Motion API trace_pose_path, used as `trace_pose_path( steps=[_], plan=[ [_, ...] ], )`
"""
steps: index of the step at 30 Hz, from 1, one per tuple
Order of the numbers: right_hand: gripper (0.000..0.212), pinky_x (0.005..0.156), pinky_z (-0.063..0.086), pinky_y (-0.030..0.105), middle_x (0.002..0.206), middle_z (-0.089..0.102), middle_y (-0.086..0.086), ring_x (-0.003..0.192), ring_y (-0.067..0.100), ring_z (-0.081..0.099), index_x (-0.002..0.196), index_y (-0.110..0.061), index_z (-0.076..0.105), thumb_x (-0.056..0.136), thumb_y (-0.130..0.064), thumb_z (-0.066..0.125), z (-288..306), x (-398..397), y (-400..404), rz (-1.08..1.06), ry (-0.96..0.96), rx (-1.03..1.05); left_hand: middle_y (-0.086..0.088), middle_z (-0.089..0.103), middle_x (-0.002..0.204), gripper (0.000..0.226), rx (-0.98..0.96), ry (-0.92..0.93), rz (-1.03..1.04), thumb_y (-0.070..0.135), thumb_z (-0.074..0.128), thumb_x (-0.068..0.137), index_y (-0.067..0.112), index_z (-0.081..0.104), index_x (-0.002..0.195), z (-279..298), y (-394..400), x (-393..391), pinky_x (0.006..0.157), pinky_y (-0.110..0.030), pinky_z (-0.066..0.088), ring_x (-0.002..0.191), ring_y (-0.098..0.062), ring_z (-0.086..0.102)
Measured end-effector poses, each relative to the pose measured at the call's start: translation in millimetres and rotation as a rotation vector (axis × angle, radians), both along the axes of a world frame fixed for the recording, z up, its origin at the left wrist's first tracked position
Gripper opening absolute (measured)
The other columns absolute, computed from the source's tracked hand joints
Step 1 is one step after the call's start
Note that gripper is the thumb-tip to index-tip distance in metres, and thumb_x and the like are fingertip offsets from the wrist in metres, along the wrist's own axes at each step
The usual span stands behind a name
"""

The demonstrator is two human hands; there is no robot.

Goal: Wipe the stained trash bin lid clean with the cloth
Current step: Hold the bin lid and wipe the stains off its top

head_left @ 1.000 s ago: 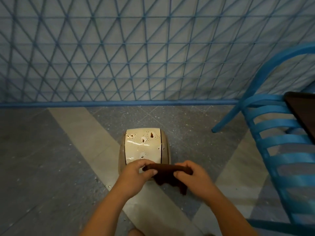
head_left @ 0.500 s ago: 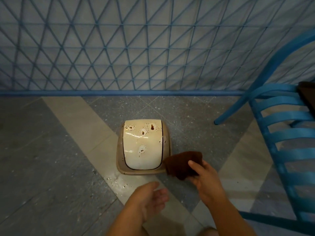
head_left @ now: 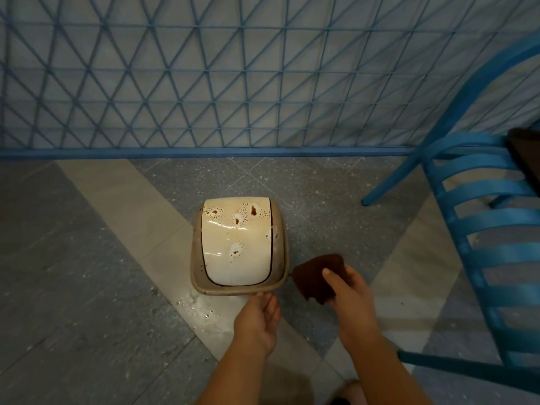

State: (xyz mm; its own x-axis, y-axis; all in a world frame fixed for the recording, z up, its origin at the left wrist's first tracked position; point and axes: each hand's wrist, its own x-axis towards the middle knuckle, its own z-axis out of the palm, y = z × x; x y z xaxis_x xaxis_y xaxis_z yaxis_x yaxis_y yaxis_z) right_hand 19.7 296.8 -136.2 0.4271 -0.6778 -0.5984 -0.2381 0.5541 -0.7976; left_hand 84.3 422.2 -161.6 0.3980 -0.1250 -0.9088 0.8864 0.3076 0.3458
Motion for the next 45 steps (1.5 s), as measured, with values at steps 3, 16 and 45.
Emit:
trace_pose_path(
  steps=[3,16,45],
  plan=[
    [0.04,0.096,0.049,0.044,0.114,0.065,0.004,0.104,0.02,0.061,0.123,-0.016,0.059,0.084,-0.015,0.068,-3,1,2,0.022,0.026,-0.023,-0.019,0.046,0.142,0.038,0.009,0.016,-0.014,0.01,0.045,0.1,-0.001,0.045,0.136,-3,6,4,0.112,-0.041,0.033,0.134,-0.031,0.042],
    [0.04,0.089,0.048,0.035,0.112,0.061,0.001,0.102,0.018,0.059,0.121,-0.016,0.053,0.086,-0.028,0.067,4,0,21,0.117,0.123,-0.156,-0.013,0.065,0.09,0.03,0.217,-0.115,-0.009,0.005,0.056,0.093,0.003,0.055,0.124,0,73,15,0.073,-0.03,0.051,0.08,-0.02,0.061],
    [0.047,0.085,0.036,-0.002,0.1,0.056,-0.007,0.091,0.001,0.054,0.109,-0.021,0.068,0.075,0.011,0.065,-10,35,70,0.645,0.048,-1.053,-0.021,0.064,0.094,0.023,0.286,-0.161,-0.021,0.003,0.058,0.091,0.011,0.051,0.112,-21,78,19,0.064,-0.03,0.054,0.082,-0.023,0.062]
  ],
)
